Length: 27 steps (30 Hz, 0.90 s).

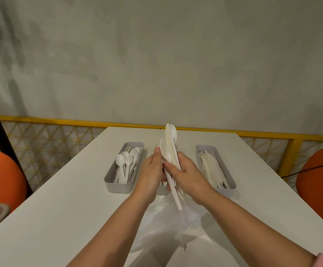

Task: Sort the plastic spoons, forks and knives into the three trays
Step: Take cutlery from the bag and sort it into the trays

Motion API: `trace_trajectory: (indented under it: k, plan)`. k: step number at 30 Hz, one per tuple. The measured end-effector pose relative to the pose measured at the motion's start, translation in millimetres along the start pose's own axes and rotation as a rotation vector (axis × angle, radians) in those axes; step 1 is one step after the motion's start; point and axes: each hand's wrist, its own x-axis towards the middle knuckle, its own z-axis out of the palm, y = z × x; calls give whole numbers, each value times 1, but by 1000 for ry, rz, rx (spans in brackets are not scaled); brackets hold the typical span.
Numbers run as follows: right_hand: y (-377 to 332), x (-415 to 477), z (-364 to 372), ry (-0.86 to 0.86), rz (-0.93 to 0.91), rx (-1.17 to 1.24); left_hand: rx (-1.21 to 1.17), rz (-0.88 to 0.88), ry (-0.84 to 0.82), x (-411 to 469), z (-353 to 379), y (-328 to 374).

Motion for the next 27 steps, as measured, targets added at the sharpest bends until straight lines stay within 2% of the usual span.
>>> trace_trajectory:
  k: [7, 18, 20, 24, 27]
  plan:
    - [2, 6, -5, -18, 9, -34, -27, 88, -38, 4, -1, -5]
    - [7, 2, -1, -123, 56, 64, -86, -2, 228, 38, -2, -2]
    - [9, 4, 0, -103, 58, 80, -117, -20, 191, 43, -3, -2]
    - [13, 10, 0, -43, 83, 105, -101, -52, 12, 39, 1, -6]
    - [17, 12, 0, -52, 89, 112, -141, -116, 61, 46, 0, -10]
